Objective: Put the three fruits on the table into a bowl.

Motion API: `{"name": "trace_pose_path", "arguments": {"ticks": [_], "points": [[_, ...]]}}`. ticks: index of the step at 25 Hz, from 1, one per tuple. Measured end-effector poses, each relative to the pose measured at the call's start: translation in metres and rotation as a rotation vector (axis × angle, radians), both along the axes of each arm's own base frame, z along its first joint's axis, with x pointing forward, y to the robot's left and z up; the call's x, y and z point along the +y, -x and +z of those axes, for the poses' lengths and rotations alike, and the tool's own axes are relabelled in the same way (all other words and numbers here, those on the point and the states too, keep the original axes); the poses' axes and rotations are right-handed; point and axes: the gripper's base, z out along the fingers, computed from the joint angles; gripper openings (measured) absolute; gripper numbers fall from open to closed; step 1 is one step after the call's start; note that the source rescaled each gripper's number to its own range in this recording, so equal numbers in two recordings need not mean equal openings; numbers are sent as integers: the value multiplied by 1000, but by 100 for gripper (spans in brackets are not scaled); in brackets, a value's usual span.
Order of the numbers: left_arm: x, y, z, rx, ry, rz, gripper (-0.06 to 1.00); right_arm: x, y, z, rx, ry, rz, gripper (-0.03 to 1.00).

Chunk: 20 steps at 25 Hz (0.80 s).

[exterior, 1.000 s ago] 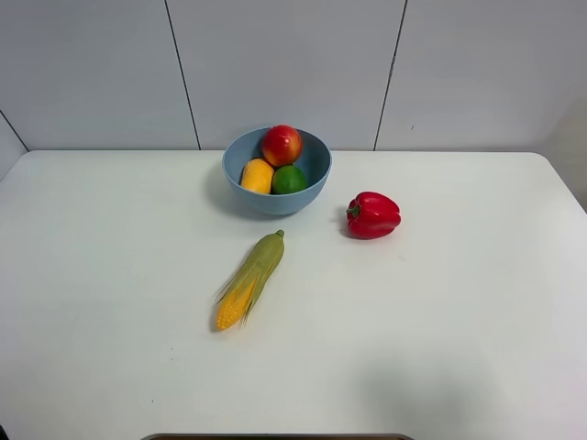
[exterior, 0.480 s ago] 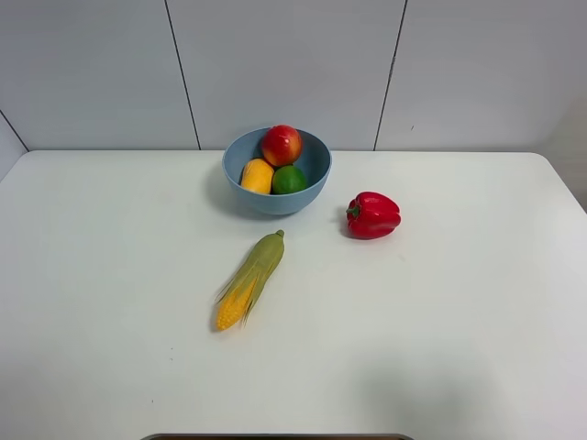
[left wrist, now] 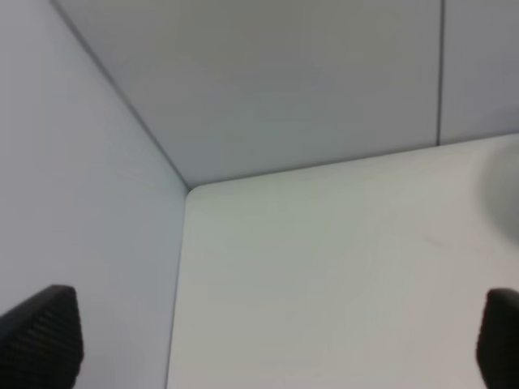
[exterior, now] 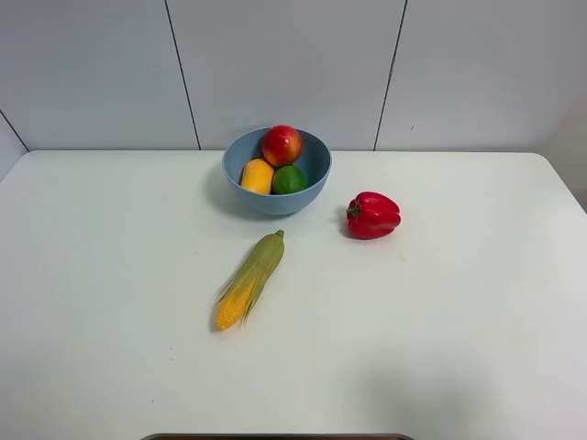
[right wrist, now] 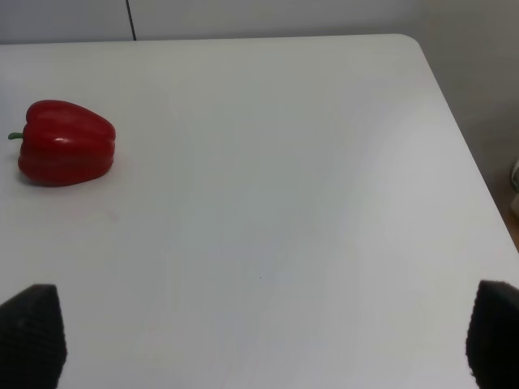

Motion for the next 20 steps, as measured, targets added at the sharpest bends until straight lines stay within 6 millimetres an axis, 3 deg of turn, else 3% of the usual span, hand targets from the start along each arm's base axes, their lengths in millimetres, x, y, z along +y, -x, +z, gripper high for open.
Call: {"name": "trace_pose_path", "arguments": {"ticks": [9, 20], "points": [[6, 81, -33, -87, 93, 56, 99, 0, 0, 0, 0, 0, 0, 100], [4, 126, -119, -41, 188, 60, 99, 0, 0, 0, 0, 0, 0, 100]]}}
